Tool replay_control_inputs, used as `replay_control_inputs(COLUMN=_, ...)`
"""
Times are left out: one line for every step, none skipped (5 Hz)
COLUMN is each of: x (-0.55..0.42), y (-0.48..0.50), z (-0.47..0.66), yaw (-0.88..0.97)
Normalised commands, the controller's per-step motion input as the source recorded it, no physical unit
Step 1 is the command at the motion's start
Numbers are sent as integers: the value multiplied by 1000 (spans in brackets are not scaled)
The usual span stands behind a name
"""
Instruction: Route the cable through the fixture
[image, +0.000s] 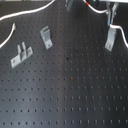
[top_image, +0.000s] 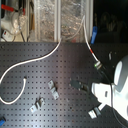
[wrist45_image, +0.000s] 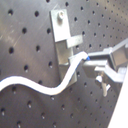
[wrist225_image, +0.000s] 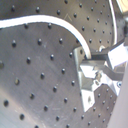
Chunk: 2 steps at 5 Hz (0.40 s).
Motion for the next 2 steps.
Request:
replay_control_inputs(x=-200, y=238, z=19, yaw=180)
replay_control_inputs(x=127, y=197, z=85, yaw=-71)
